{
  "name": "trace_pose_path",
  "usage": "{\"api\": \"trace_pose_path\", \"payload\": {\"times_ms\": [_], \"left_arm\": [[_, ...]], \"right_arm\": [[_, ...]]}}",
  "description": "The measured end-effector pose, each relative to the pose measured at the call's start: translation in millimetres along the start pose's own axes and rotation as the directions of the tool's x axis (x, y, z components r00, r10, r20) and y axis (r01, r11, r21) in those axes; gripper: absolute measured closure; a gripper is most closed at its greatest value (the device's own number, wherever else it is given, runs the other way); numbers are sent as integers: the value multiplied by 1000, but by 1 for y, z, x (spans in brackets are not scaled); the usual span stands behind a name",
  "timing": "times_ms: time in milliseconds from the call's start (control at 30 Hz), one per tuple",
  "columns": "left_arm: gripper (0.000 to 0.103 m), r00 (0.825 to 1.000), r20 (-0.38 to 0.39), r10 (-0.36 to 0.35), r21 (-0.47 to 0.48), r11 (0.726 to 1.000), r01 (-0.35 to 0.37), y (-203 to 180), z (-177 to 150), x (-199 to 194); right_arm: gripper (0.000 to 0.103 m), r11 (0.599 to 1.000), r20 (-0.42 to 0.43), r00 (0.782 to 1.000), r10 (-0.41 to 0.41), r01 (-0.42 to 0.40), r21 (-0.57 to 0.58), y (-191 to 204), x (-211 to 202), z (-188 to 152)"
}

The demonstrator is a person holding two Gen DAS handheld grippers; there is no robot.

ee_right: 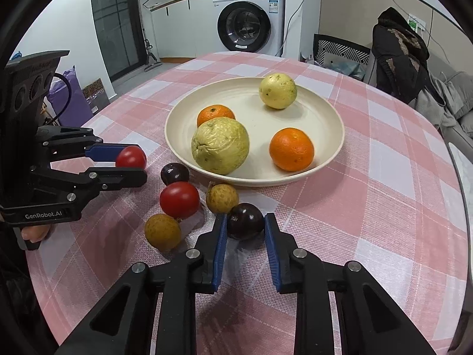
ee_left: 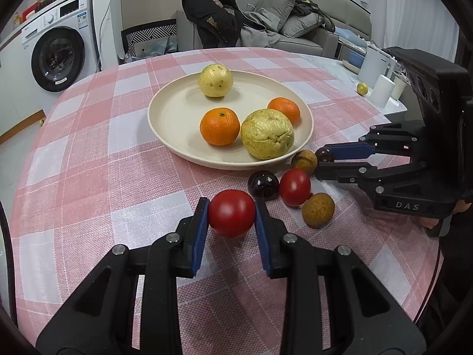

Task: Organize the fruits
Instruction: 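Lift and carry the tomato and plum over the cream plate with both tools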

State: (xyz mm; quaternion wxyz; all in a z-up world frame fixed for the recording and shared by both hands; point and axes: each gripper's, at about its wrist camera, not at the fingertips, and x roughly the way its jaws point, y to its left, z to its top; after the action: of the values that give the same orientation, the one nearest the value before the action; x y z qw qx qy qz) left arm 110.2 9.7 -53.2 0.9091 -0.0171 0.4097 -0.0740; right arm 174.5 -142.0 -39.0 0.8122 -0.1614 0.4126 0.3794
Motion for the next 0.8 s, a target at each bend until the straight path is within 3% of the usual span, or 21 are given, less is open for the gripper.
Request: {"api": "trace_pose_path", "payload": {"times_ms": [433,800], "left_arm": [[76,998,69,8,-21,1000,-7,3,4,-16],[76,990,133,45,-44,998,-39,12,20,-26]], "right_arm": [[77,998,90,996,-13,8,61,-15,-18,5],[77,993,238,971,-24,-5,119,-23,-39,22]]}}
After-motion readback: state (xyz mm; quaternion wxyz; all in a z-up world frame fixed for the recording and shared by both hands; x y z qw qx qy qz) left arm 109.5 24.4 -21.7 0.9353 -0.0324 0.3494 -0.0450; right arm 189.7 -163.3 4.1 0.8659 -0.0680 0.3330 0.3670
